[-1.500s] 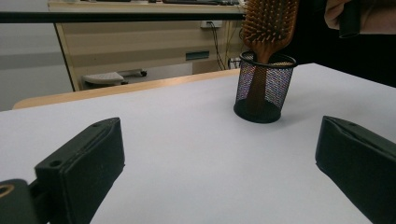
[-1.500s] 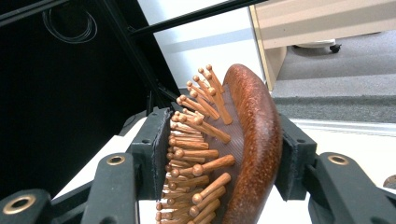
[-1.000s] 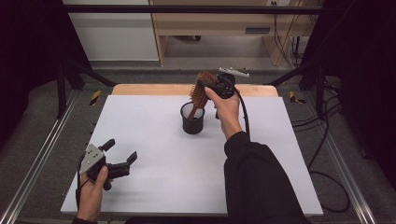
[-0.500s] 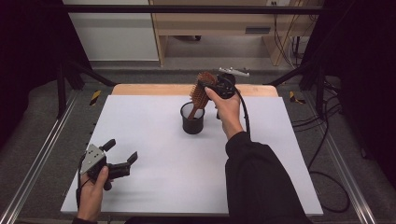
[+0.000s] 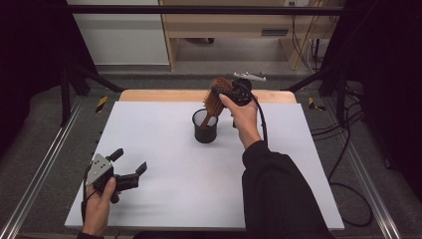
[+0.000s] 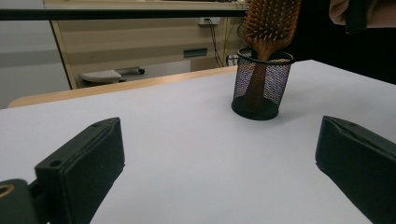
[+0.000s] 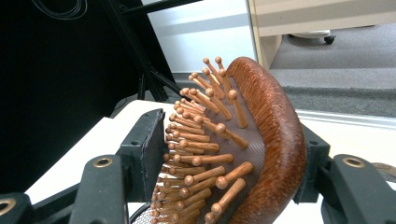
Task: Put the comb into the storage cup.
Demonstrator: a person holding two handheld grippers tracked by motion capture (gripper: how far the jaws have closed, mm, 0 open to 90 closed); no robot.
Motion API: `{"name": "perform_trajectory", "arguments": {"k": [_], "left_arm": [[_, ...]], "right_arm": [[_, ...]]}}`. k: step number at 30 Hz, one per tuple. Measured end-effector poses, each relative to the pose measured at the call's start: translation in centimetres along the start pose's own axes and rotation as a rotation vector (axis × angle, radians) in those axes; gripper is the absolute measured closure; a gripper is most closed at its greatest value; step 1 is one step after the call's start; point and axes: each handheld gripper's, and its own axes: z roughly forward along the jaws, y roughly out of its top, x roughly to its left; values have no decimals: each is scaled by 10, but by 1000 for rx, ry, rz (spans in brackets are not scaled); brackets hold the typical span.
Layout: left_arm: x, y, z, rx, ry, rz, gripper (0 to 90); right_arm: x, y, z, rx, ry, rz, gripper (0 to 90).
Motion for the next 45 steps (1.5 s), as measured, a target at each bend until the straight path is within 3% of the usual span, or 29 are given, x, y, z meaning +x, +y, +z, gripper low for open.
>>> {"name": "perform_trajectory", "arguments": {"k": [20, 45], "left_arm": [[0, 0, 0, 6, -4, 4, 16], [0, 0, 0, 7, -8, 6, 15]], "right_arm": [[0, -1, -1, 23, -16, -25, 345], [3, -3, 1, 54, -44, -55, 192]]}}
